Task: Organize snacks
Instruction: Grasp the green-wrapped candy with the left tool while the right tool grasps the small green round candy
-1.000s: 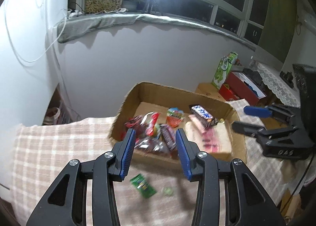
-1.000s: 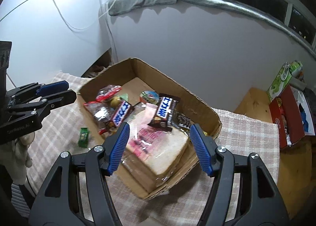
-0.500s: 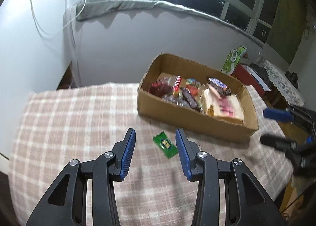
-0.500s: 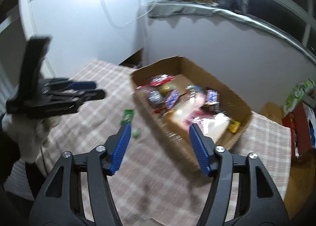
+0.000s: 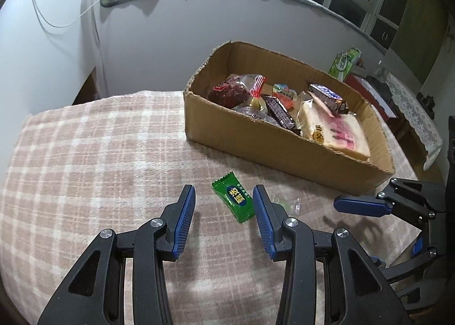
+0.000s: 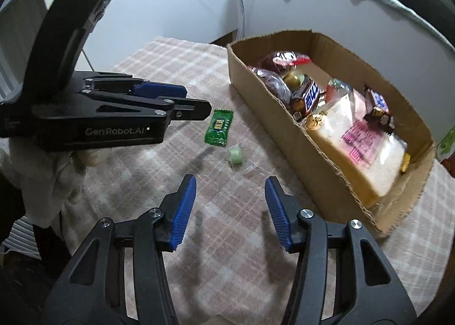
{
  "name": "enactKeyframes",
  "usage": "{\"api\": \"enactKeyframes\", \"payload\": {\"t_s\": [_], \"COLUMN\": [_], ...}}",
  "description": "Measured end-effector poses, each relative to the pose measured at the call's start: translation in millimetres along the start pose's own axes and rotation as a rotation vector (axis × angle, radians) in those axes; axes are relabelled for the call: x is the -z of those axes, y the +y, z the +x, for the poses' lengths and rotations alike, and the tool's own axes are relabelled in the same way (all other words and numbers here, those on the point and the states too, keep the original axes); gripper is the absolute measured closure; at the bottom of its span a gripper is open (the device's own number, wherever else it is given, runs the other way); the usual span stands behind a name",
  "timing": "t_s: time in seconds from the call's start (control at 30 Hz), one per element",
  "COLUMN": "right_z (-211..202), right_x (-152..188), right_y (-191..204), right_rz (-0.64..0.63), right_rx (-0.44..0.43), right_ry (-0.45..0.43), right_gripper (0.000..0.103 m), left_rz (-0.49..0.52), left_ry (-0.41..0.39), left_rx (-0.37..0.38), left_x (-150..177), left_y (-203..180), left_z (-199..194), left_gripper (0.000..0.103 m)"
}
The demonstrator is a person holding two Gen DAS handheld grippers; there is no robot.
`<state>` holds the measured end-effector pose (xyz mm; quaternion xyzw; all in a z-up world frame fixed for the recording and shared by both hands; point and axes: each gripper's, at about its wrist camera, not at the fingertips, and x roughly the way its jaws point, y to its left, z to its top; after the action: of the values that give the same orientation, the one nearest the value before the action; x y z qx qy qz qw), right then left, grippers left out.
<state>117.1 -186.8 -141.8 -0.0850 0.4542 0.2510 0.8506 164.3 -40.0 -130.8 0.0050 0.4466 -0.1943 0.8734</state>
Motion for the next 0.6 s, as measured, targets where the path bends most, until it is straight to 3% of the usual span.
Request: {"api": "enactKeyframes", "payload": {"t_s": [0.6], "right_z": [34], "right_x": [-8], "right_y": [-11], "right_rz": [0.024], "right_rx": [-0.012], "right_ry": [0.027], "right_gripper": [0.050], "left_rz": [0.073], "left_ry": [0.052], "left_rx": [-0.059], "left_x": [-1], "left_y": [-14], "left_z": [36], "left_gripper": [0.063]}}
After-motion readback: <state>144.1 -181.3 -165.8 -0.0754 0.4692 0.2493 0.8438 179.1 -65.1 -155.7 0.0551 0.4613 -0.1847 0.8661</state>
